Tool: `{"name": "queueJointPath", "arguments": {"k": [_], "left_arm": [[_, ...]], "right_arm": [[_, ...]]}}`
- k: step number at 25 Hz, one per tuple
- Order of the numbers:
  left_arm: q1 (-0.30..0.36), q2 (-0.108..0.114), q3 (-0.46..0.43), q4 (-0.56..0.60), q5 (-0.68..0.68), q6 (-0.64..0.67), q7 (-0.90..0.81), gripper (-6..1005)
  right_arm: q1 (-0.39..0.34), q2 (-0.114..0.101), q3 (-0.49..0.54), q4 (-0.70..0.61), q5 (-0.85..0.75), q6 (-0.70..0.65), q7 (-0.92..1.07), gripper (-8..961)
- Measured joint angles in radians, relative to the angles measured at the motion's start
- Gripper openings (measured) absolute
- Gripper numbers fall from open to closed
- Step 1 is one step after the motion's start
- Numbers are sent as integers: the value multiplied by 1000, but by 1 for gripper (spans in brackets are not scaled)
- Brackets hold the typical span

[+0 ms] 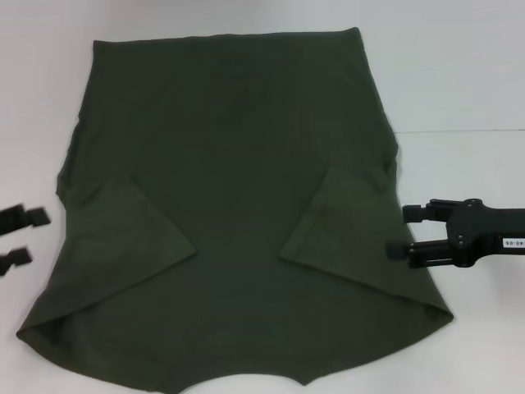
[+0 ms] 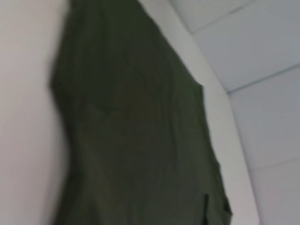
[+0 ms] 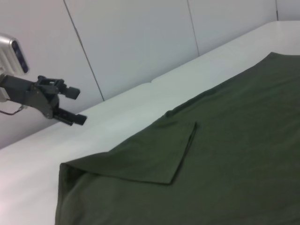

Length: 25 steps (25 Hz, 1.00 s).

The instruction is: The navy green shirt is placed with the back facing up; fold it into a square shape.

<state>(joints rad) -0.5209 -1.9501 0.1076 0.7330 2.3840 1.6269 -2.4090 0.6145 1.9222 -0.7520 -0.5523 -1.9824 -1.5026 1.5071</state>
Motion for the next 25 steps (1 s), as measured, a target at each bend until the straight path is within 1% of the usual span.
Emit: {"name": "queueJointPath", "arguments": {"k": [3,6,14,25], "left_arm": [[25,-5,-25,0,31,-8,-4,938],[45,-11,-30,0,68,-38,-6,938],[80,-27,-37,-13,99,-65,-7,937],[88,-32,-30,-41,115,-79,-6,936]], "right_arm": [[5,-7,0,0,-6,0,0,946],[8,-9,-2,0,-6,-1,0,946],[14,-11,-7,6,-16,-9,-1,946],[14,-11,-7,9,-16,-11,-6,946]]}}
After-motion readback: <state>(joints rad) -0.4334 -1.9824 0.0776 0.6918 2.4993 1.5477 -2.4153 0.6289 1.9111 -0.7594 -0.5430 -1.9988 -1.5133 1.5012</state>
